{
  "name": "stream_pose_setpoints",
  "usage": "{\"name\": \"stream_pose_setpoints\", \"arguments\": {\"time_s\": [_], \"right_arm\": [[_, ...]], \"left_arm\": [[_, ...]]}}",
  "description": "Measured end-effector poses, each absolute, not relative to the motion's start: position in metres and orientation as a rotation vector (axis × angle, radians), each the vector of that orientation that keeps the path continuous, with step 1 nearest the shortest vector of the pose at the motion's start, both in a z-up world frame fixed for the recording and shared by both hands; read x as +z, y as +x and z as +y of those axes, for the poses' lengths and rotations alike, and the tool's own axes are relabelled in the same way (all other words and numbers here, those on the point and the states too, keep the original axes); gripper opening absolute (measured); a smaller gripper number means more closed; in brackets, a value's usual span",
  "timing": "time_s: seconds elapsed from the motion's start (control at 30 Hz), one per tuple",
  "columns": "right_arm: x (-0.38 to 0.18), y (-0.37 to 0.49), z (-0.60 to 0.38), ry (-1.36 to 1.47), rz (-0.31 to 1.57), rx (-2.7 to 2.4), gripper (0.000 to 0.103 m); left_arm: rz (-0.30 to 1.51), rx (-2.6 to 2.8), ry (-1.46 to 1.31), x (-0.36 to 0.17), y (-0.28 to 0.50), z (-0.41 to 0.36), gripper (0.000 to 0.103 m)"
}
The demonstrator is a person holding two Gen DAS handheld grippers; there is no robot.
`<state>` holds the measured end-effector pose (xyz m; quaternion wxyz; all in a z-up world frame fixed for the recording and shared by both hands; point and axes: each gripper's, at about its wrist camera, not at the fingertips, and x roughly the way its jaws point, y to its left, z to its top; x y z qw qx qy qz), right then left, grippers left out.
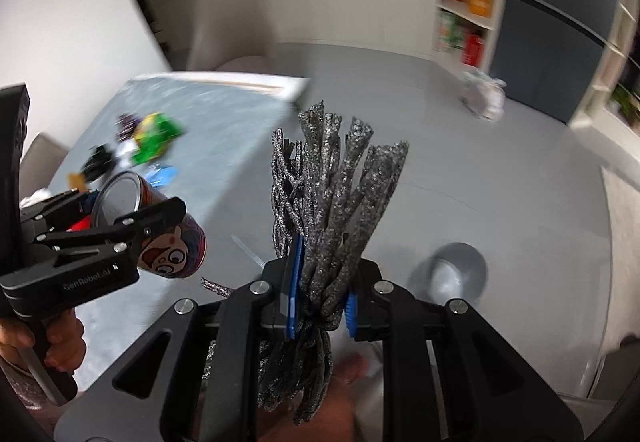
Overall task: Collect trash
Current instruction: 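Carry the bundle and the can with both tools over the metal bin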
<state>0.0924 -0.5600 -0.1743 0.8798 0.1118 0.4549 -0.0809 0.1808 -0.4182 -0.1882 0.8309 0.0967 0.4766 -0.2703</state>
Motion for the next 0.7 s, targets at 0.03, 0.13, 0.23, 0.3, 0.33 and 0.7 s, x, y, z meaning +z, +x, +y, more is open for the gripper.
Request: {"name": "stream_pose_setpoints", "arguments": {"time_s": [0.03, 0.13, 0.23, 0.3, 0.33, 0.7], "right_arm": [[-0.180, 0.088, -0.579, 0.252, 0.951, -0.195, 0.016], [-0.195, 0.077, -0.625, 0.289, 0.960, -0.271, 0.017], [-0.216, 0.064, -0.666, 0.328, 0.965, -0.362, 0.017], [-0.233, 0.056, -0.691, 0.359, 0.964, -0.421, 0.017], [-0.243, 0.052, -0.705, 0.378, 0.964, -0.452, 0.017], [-0.391, 0.037, -0.809, 0.478, 0.935, -0.688, 0.017]], "left_arm": [[1.011, -0.597, 0.222, -0.192, 0.181, -0.435, 0.067], [1.015, -0.693, 0.279, -0.212, 0.182, -0.495, 0.067], [1.028, -0.779, 0.337, -0.236, 0.181, -0.543, 0.067], [1.042, -0.840, 0.379, -0.258, 0.182, -0.577, 0.067], [1.047, -0.863, 0.395, -0.269, 0.183, -0.589, 0.067], [1.052, -1.113, 0.569, -0.435, 0.198, -0.744, 0.067]]}}
